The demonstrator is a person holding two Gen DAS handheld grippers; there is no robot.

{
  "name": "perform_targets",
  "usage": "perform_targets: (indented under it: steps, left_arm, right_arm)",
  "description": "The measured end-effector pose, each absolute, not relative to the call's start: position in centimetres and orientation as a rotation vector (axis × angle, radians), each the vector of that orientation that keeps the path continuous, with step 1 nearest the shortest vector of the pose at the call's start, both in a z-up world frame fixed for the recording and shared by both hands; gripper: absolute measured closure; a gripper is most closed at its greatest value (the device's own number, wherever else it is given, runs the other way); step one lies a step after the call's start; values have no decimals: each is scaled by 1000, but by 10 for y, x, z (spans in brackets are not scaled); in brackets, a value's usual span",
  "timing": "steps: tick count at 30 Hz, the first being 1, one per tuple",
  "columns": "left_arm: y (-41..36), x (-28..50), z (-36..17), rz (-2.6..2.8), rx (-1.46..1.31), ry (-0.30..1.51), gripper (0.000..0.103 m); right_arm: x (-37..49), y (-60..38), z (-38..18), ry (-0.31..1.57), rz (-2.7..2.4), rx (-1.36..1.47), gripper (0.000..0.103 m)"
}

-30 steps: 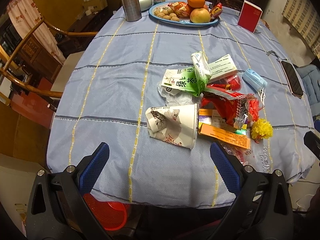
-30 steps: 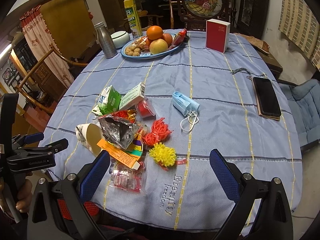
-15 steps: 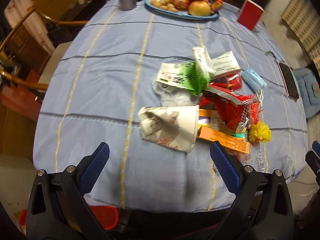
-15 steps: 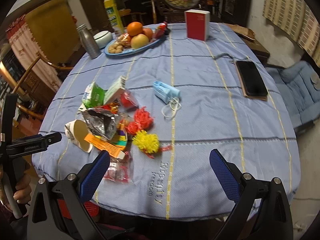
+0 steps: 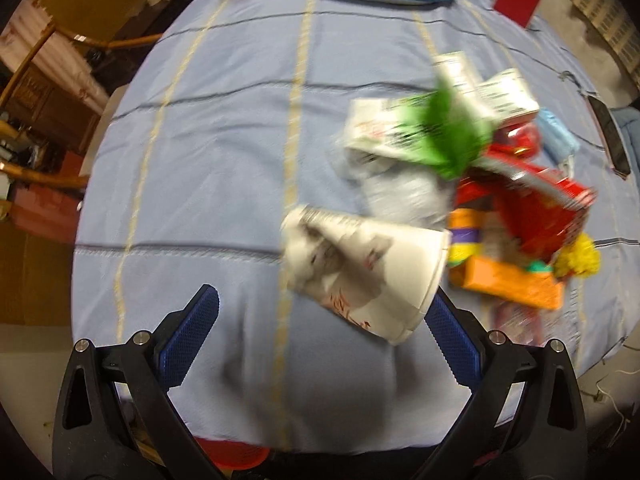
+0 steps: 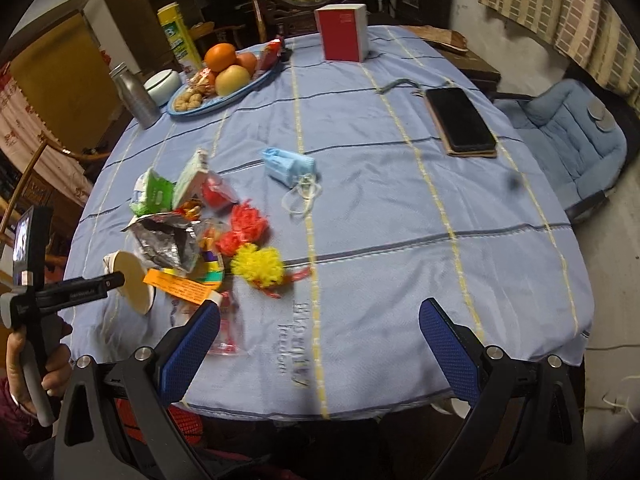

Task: Collect trash
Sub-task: 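Reach the left tool to the white paper cup and close on it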

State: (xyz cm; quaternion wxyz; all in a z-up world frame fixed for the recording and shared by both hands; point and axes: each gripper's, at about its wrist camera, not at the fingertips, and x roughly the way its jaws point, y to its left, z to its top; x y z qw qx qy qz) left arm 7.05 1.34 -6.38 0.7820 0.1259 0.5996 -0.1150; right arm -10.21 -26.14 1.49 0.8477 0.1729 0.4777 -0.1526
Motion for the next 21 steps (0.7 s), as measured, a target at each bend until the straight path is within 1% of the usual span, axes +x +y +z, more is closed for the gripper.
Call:
perform_targets:
  steps: [5,8,10,14,16,21]
  left_arm:
    - [67,63,-58,-166,279,1283,7]
    - [97,52,-50,-152,231,1281,7]
    - [102,43,-44,-175,208,1272,7]
    - [100,33,-36,-253,196,1244,7]
    - [87,36,-36,-286,195,1233,7]
    - [55,47,-45,-360,169,1264,7]
  right_arm:
    - [-80,-235,14,1018,-238,332,6]
    - [-68,-213,13,1030,-181,303,6]
    - [-63,-203,13,1036,-157,291,6]
    - [-58,-187,11,1046,-125,263,6]
    - [-60,-186,10,1048,-125,254,6]
    - [-73,-205,17,1034,-193,256,6]
